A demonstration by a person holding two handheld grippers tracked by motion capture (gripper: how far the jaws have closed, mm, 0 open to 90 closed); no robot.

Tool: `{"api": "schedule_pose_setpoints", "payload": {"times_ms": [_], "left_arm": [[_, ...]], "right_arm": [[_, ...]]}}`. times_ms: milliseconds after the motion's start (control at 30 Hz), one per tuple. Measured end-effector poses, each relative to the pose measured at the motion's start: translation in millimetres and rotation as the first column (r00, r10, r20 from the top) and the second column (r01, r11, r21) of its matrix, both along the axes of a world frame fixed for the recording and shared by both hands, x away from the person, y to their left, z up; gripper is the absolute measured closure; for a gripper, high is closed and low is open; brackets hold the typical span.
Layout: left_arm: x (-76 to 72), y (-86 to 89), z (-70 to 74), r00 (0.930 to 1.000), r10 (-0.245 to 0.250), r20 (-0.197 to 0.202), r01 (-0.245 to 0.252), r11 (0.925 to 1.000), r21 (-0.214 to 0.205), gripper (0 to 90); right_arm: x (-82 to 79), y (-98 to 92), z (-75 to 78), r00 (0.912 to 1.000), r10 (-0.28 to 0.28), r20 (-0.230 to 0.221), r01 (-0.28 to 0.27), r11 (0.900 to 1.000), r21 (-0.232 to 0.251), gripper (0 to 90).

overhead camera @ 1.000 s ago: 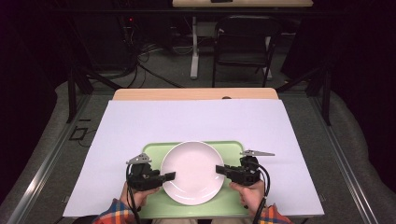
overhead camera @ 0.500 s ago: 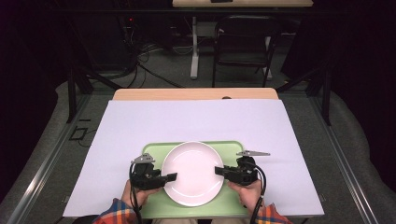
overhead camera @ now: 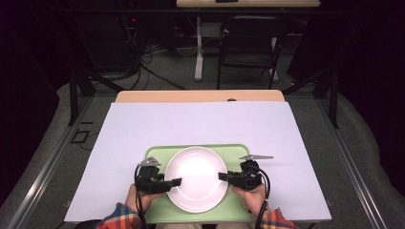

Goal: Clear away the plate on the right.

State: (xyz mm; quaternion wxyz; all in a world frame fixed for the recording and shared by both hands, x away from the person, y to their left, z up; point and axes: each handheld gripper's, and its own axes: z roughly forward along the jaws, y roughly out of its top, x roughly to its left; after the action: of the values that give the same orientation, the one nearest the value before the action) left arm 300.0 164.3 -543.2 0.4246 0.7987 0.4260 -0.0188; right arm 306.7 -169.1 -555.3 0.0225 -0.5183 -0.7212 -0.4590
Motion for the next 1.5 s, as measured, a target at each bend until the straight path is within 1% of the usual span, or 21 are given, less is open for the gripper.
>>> {"api": "schedule_pose_setpoints", "payload": {"times_ms": [100, 167, 267, 333, 367, 500, 633, 700, 733, 767, 800, 933, 967, 1033, 1167, 1200, 1233, 1300, 1333, 1400, 1500], "left_arm": [[0.6, 0.0, -1.0, 1.0000, -0.001, -0.006, 0.001, 1.0000, 0.004, 53.7], [1.7, -0.2, -2.3, 0.9998, -0.001, -0.022, 0.002, 0.9997, 0.025, 51.2], [2.0, -0.4, -2.8, 0.9996, 0.005, -0.027, -0.004, 0.9997, 0.025, 50.6], [2.0, -1.9, -2.3, 0.9998, 0.011, -0.016, -0.010, 0.9984, 0.056, 48.3], [2.6, -2.9, -2.5, 0.9998, 0.020, -0.005, -0.019, 0.9961, 0.086, 45.9], [6.7, -3.3, -5.9, 0.9996, 0.024, -0.017, -0.023, 0.9950, 0.097, 43.9], [8.0, -4.9, -6.7, 0.9995, 0.031, -0.011, -0.030, 0.9928, 0.116, 42.4], [7.8, -6.2, -6.7, 0.9993, 0.037, 0.004, -0.037, 0.9905, 0.133, 42.1], [7.6, -7.4, -6.2, 0.9989, 0.039, 0.025, -0.042, 0.9860, 0.161, 42.1], [6.7, -10.3, -5.5, 0.9973, 0.040, 0.061, -0.052, 0.9746, 0.218, 42.1], [7.2, -10.5, -5.4, 0.9969, 0.028, 0.074, -0.045, 0.9701, 0.239, 41.5], [7.5, -10.5, -5.7, 0.9972, 0.025, 0.070, -0.041, 0.9715, 0.234, 38.3], [8.1, -9.4, -5.4, 0.9974, 0.022, 0.069, -0.038, 0.9709, 0.237, 36.1], [8.4, -8.6, -5.5, 0.9972, 0.025, 0.070, -0.041, 0.9705, 0.237, 32.2], [9.6, -2.0, -2.4, 0.9964, 0.041, 0.074, -0.057, 0.9720, 0.228, 28.9], [9.5, -0.7, -1.0, 0.9958, 0.045, 0.080, -0.062, 0.9728, 0.223, 28.2], [9.7, 3.7, 3.0, 0.9936, 0.039, 0.106, -0.062, 0.9729, 0.223, 24.9], [9.2, 6.0, 4.9, 0.9916, 0.043, 0.122, -0.068, 0.9748, 0.212, 23.8], [8.8, 8.2, 7.0, 0.9906, 0.043, 0.130, -0.070, 0.9762, 0.206, 21.3], [7.1, 12.6, 12.8, 0.9870, 0.033, 0.157, -0.063, 0.9798, 0.190, 17.1], [2.7, 17.6, 22.0, 0.9769, 0.022, 0.212, -0.059, 0.9836, 0.170, 14.0]], "right_arm": [[0.5, 0.8, -0.8, 1.0000, 0.003, -0.009, -0.003, 1.0000, 0.000, 69.9], [1.2, 2.0, -2.2, 0.9997, 0.016, -0.019, -0.017, 0.9998, -0.009, 69.6], [1.4, 2.4, -2.5, 0.9995, 0.019, -0.023, -0.019, 0.9998, -0.011, 69.6], [1.3, 2.6, -0.7, 0.9994, 0.027, -0.021, -0.027, 0.9994, -0.020, 69.8], [0.3, 3.6, 0.8, 0.9996, 0.025, -0.014, -0.025, 0.9992, -0.031, 69.7], [0.8, 3.7, 0.5, 0.9995, 0.026, -0.017, -0.027, 0.9987, -0.042, 69.0], [1.4, 4.5, -0.6, 0.9995, 0.022, -0.024, -0.023, 0.9981, -0.057, 67.7], [1.8, 4.6, -1.8, 0.9995, 0.023, -0.022, -0.024, 0.9973, -0.069, 66.8], [1.5, 4.6, -1.9, 0.9993, 0.018, -0.033, -0.020, 0.9974, -0.070, 66.6], [1.9, 4.0, -2.9, 0.9994, 0.019, -0.030, -0.022, 0.9967, -0.078, 65.5], [1.8, 4.0, -2.9, 0.9994, 0.020, -0.030, -0.023, 0.9961, -0.085, 64.8], [1.8, 3.9, -2.2, 0.9993, 0.028, -0.024, -0.031, 0.9949, -0.096, 62.3], [1.5, 4.0, -2.0, 0.9989, 0.041, -0.021, -0.042, 0.9952, -0.088, 55.5], [1.2, 4.5, -1.3, 0.9989, 0.043, -0.015, -0.045, 0.9946, -0.094, 52.2], [0.0, 3.3, 4.2, 0.9967, 0.063, 0.052, -0.054, 0.9865, -0.155, 32.5], [-0.3, 2.0, 7.3, 0.9931, 0.079, 0.086, -0.064, 0.9837, -0.168, 28.5], [-1.1, 0.4, 12.7, 0.9878, 0.093, 0.125, -0.069, 0.9798, -0.188, 22.1], [-1.3, -0.8, 14.6, 0.9853, 0.099, 0.140, -0.071, 0.9793, -0.189, 20.1], [-1.6, -1.7, 17.7, 0.9816, 0.103, 0.160, -0.069, 0.9765, -0.204, 15.6], [-2.3, -5.4, 22.8, 0.9731, 0.121, 0.196, -0.080, 0.9754, -0.205, 12.3], [-4.6, -11.8, 30.8, 0.9626, 0.136, 0.234, -0.087, 0.9741, -0.209, 7.3]]}}
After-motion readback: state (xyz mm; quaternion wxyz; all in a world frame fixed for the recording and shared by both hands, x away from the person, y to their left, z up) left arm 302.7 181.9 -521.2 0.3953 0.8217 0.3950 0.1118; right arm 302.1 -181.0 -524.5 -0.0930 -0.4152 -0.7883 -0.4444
